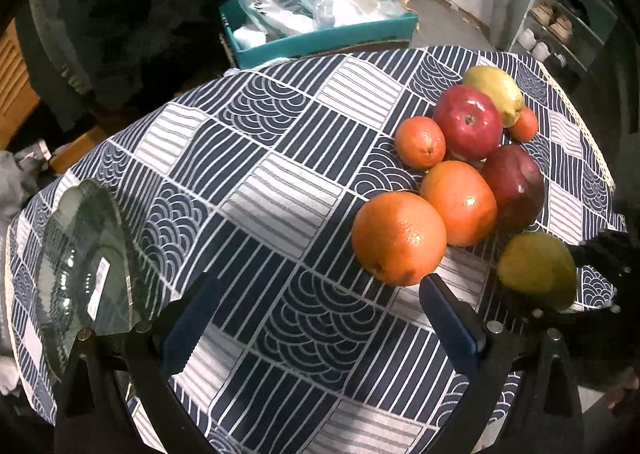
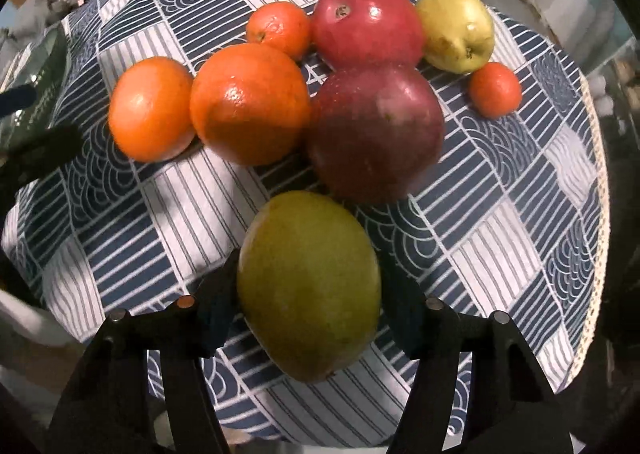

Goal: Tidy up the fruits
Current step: 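Close the right tool on the mango while the left tool grasps a large orange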

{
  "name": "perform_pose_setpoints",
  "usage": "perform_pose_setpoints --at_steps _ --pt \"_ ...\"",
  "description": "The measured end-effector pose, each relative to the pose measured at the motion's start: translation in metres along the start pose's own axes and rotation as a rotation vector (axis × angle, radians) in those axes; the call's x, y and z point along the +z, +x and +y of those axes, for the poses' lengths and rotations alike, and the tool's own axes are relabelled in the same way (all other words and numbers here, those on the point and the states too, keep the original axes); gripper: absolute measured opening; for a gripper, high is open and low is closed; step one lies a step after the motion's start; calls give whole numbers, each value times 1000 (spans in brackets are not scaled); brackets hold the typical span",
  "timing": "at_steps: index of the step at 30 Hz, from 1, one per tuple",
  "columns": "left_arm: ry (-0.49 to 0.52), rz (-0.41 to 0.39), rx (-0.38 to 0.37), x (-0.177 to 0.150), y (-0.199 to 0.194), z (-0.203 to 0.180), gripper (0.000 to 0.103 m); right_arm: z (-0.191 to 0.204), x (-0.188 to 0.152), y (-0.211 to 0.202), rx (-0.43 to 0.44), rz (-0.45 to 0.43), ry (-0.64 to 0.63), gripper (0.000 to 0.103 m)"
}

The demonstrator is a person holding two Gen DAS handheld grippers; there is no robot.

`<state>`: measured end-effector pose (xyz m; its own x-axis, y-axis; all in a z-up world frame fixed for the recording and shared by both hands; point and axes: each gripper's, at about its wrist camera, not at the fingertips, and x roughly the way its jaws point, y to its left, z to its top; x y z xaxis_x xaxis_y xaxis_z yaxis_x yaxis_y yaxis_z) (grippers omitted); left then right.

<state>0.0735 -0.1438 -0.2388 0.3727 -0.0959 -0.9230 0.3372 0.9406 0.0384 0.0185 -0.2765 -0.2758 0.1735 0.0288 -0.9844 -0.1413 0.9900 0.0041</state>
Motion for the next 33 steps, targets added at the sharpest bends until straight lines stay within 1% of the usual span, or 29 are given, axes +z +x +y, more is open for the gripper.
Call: perform_pose_setpoints --at_steps 5,10,11,15,19,21,23,27,29,30,33 --pt "11 13 -25 6 10 -10 101 -12 -12 -20 9 -43 53 64" --pt "39 17 -40 11 17 -19 101 -42 -20 -38 4 -90 145 64" --pt "43 19 -40 12 19 -21 101 -45 -12 -43 3 -93 158 64" --pt "58 34 -43 14 29 -26 101 -65 -7 -53 -8 -123 199 64" --pt "52 48 -62 16 38 -29 100 -74 1 -54 -12 -148 226 64" --pt "49 52 -69 17 42 -30 96 -78 5 -54 -13 -157 237 64" --pt "45 63 -93 17 45 -30 86 -83 9 -54 -14 -163 243 64" --pt "43 72 -119 16 49 -32 78 -86 17 -49 -17 -167 243 64" --pt "42 76 -158 14 50 -32 66 -85 19 -48 -15 -165 238 64" --pt "43 78 -169 14 50 -33 65 -84 21 -46 -15 -164 233 64" --pt "50 73 -166 12 48 -33 64 -80 23 -45 -23 -166 213 64"
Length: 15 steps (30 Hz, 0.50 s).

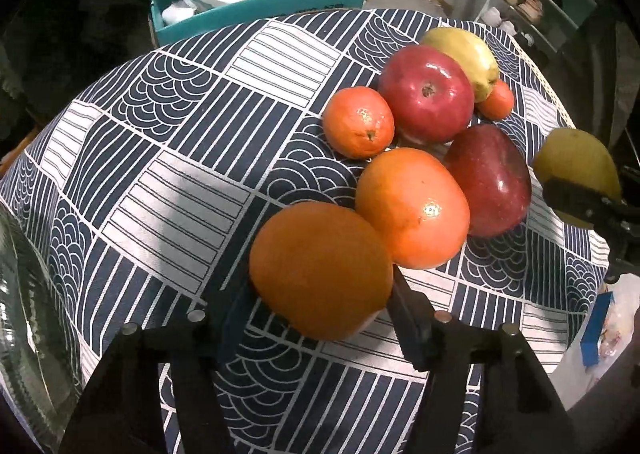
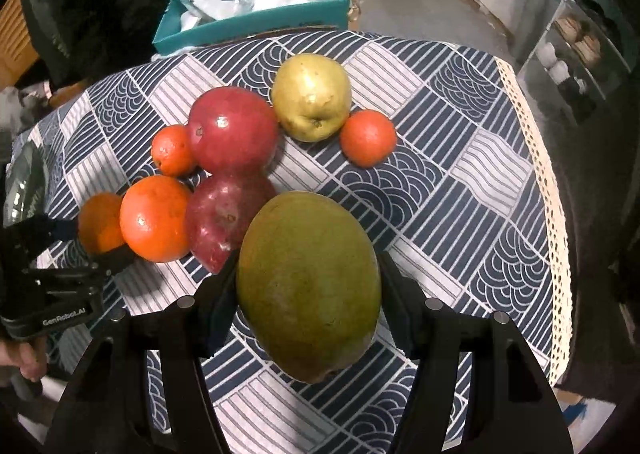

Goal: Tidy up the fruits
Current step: 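Close the right tool on the mango while the left tool grasps a large orange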

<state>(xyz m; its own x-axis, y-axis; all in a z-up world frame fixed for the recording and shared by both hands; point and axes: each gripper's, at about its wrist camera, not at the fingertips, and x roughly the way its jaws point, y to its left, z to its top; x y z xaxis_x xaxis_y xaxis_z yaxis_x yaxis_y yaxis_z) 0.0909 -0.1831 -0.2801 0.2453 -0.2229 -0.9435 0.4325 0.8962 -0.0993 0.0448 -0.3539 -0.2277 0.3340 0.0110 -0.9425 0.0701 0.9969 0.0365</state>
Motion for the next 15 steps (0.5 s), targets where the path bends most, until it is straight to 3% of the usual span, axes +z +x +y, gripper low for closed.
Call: perform_pose_setpoints --at_steps 15 --pt "-15 -55 51 -10 -23 6 63 18 15 -11 -2 -76 -42 64"
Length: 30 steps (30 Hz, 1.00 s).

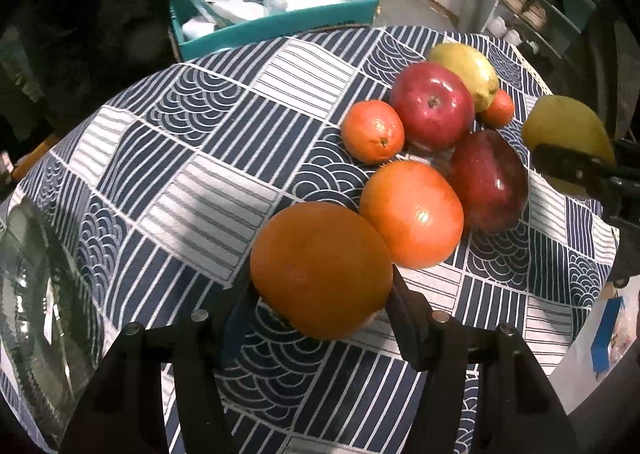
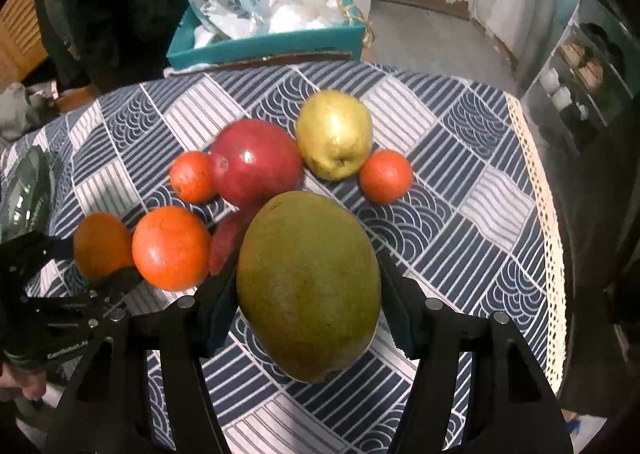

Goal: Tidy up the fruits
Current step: 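Close the right tool on the mango while the left tool grasps a large orange, then carry the mango and the orange in both tools over the glass bowl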

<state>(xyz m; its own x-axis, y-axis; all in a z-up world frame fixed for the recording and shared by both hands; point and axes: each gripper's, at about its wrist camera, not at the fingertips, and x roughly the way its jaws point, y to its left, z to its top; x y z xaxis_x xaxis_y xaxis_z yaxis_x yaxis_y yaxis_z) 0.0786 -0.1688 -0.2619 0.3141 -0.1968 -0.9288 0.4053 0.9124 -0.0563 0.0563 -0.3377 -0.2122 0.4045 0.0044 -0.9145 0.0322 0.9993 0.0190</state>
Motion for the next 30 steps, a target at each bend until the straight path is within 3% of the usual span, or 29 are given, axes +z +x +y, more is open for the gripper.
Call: perform_pose_setpoints --at_steps 12,30 --pt "-46 -98 56 3 -46 15 63 26 18 -28 2 -113 -52 64" --pt "-134 -254 115 1 -132 58 63 83 43 -74 72 -240 -126 64"
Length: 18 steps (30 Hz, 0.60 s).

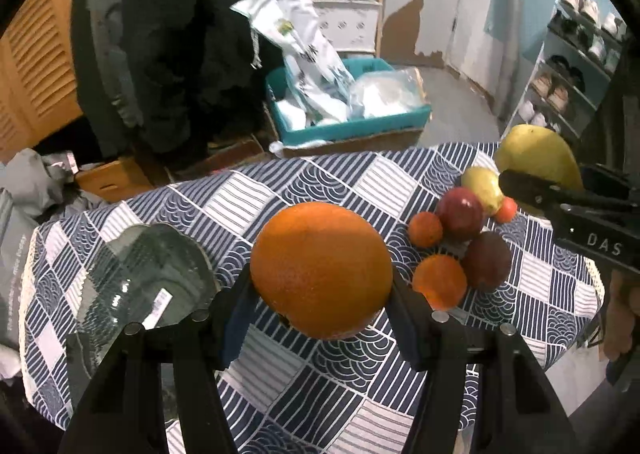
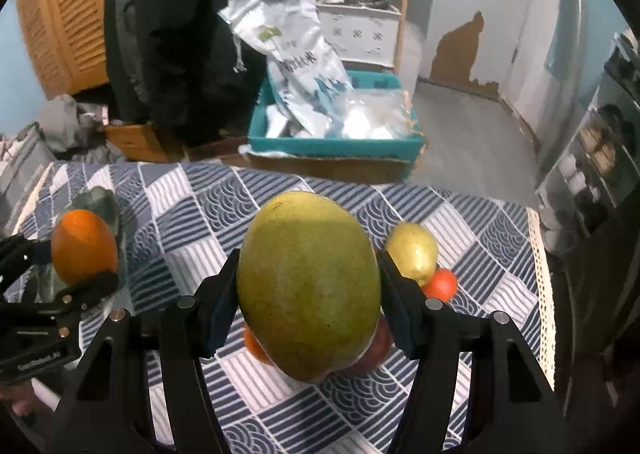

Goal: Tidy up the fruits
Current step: 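Carry the mango and the orange in both tools over the glass bowl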

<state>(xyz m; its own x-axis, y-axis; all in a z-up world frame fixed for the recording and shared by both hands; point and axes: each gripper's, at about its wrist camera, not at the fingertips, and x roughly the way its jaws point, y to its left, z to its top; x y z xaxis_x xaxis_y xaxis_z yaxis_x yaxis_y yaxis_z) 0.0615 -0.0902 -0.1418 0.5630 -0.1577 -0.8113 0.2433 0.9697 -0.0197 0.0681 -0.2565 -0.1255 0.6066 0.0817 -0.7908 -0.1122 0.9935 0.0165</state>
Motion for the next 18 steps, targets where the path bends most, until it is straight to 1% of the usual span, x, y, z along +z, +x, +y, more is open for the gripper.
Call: perform_pose_setpoints --at_steps 9,14,18 --pt "-51 -61 6 5 -36 24 63 32 17 -18 53 -50 -35 64" --pt "-64 -85 31 6 -49 35 63 53 24 -27 85 -72 -58 64" --pt "-86 -87 38 5 -54 46 63 67 29 -30 101 -79 -73 64"
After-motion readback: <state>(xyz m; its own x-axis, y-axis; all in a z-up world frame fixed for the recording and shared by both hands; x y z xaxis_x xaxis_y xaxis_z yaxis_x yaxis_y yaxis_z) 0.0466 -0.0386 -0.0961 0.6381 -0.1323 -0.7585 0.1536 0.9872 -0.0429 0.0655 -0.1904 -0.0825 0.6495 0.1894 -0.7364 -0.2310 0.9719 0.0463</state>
